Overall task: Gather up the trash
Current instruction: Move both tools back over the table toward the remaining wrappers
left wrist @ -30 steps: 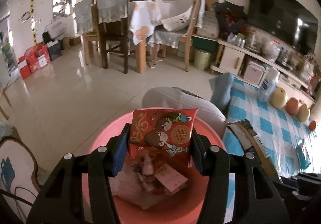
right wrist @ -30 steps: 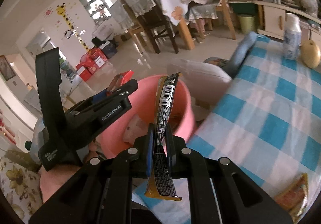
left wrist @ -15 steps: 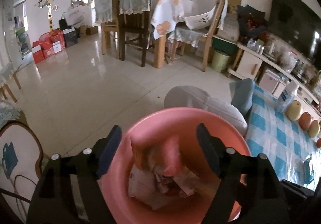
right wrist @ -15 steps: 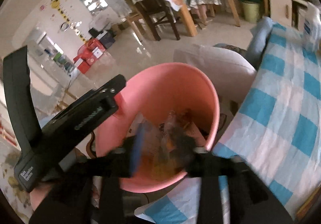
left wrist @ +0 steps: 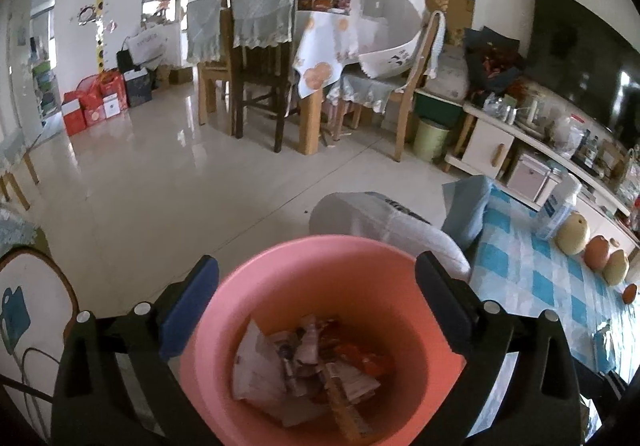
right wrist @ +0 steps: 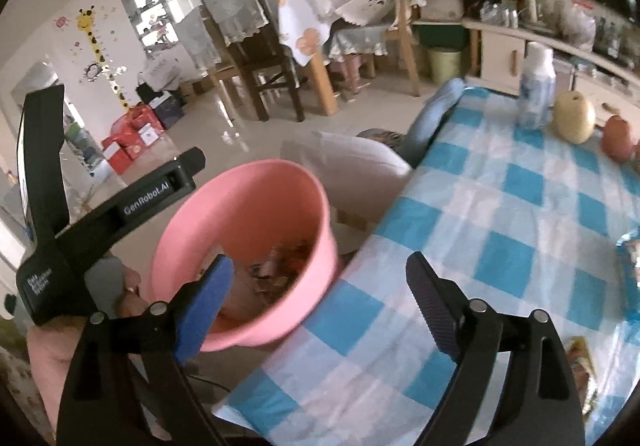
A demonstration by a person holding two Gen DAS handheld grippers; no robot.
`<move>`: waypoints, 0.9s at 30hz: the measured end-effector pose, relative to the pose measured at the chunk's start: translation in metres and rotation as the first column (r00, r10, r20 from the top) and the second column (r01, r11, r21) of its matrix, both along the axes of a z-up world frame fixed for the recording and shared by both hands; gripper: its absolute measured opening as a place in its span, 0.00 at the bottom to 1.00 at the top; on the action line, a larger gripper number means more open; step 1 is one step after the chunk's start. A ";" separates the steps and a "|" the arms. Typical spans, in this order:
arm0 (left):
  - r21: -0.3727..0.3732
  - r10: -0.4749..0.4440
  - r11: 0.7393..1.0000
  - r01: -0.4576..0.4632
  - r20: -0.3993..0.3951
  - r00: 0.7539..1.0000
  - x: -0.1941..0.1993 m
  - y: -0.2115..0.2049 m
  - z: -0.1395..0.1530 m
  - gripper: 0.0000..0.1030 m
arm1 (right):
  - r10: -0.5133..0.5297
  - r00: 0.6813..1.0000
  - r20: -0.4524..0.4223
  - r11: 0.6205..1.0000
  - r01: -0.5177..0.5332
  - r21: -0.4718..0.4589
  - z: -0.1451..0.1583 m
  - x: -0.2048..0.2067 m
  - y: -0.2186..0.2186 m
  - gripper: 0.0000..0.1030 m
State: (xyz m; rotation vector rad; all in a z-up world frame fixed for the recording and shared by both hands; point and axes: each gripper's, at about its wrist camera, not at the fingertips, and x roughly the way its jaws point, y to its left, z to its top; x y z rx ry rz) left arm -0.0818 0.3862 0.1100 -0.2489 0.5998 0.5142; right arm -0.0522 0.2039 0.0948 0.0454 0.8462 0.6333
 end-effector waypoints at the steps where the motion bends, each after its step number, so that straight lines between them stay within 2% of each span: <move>1: 0.005 -0.011 1.000 0.011 0.008 1.000 0.001 -0.004 0.001 0.96 | -0.008 1.000 0.006 1.000 0.008 -0.003 0.001 -0.002 -0.004 0.86; 17: 0.108 -0.144 0.984 0.139 0.041 0.989 0.014 -0.071 0.006 0.96 | -0.102 0.991 0.088 0.992 0.108 -0.070 0.010 -0.022 -0.069 0.87; 27: 0.155 -0.206 0.968 0.196 0.047 0.978 0.019 -0.108 0.006 0.96 | -0.154 0.983 0.098 0.984 0.161 -0.073 0.010 -0.026 -0.105 0.87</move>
